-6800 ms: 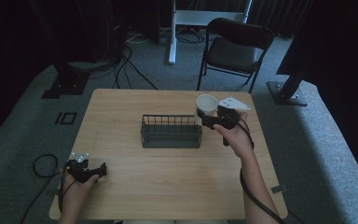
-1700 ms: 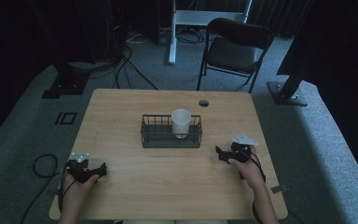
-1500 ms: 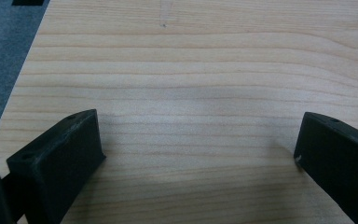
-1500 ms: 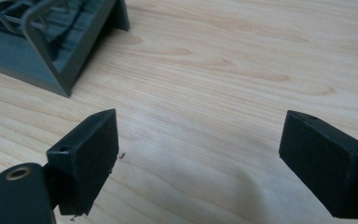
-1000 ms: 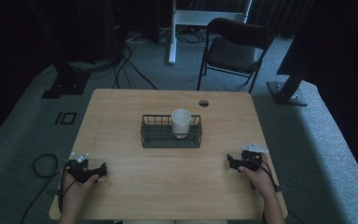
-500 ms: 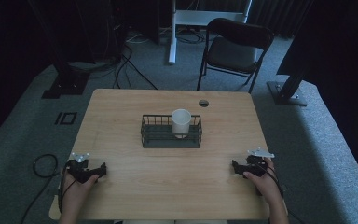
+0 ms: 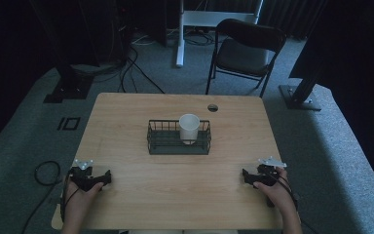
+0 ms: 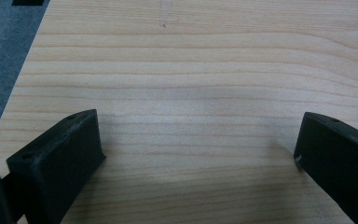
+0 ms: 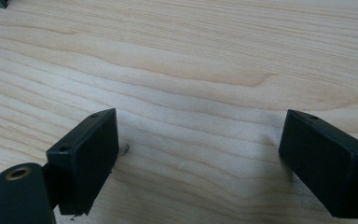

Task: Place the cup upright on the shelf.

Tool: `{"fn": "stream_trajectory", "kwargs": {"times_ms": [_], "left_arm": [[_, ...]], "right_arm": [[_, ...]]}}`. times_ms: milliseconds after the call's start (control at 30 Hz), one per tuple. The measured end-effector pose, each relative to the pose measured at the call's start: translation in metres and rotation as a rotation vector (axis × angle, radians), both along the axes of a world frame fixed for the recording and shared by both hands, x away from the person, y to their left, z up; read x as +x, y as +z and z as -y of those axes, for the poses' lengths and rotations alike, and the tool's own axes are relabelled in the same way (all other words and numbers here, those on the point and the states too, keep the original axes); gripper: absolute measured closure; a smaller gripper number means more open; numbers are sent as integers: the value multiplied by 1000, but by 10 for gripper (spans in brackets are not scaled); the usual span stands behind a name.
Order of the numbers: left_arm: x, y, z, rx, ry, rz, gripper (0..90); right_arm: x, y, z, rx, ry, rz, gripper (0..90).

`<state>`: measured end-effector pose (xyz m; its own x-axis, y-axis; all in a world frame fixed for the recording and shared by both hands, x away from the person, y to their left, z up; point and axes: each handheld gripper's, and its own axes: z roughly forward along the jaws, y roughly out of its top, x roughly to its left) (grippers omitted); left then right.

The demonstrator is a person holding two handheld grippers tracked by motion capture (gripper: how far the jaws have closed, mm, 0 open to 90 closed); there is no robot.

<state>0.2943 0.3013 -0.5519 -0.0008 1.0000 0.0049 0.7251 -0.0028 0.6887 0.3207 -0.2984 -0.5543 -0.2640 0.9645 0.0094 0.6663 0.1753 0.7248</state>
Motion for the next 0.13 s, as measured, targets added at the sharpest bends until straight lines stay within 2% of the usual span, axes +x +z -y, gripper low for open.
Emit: {"fn": "stream_trajectory", "kwargs": {"times_ms": [133], "left_arm": [[0, 0, 0, 0, 0, 0, 11]], "right_arm": [[0, 0, 0, 0, 0, 0, 115]]}}
